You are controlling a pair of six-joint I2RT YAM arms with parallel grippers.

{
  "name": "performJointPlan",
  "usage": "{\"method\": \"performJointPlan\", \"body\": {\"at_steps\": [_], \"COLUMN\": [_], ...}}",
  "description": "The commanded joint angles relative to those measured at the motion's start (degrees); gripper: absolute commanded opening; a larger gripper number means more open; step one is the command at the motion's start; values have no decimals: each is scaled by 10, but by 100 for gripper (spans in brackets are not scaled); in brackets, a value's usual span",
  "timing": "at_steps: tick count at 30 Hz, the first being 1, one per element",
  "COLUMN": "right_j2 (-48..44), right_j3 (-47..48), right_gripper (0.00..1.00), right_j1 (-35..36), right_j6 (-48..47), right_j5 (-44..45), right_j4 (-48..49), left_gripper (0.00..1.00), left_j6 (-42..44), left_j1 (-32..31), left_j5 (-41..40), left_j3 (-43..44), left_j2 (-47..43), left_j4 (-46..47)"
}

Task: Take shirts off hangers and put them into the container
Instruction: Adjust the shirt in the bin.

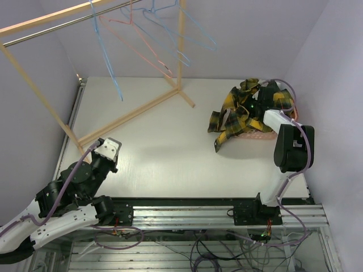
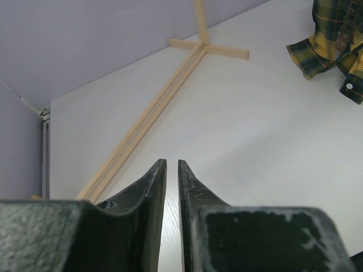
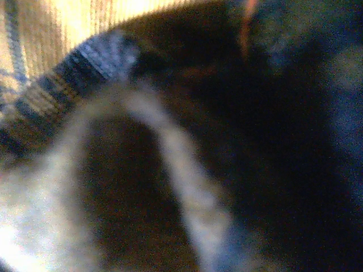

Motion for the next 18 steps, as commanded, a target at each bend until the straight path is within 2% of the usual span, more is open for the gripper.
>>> {"method": "performJointPlan", "body": {"at_steps": [1, 6, 10, 12, 13, 16, 18], "right_j2": [109, 69, 2, -21, -30, -52, -67], "right_j3": [-73, -61, -17, 16, 28, 61, 78], "right_gripper": [23, 42, 49, 51, 51, 52, 53], "right_j1": [-3, -3, -3, -3, -3, -3, -2], "right_j6": [-1, -3, -13, -16, -18, -25, -26], "right_j5": [21, 38, 52, 54, 54, 54, 57], "right_j4": [-114, -126, -162, -183, -193, -214, -226], "left_gripper": [27, 42, 57, 76, 98, 99, 99], "left_j6": [1, 0, -1, -4, -7, -17, -33], "left_j1": [-2, -2, -2, -2, -2, -3, -2], "left_j5": [2, 5, 9, 9, 9, 29, 71], "left_j3": [-2, -2, 0, 3, 6, 19, 13], "left_j2": [-8, -9, 6, 23, 34, 72, 84], "left_j4": [15, 15, 17, 26, 31, 57, 115]}}
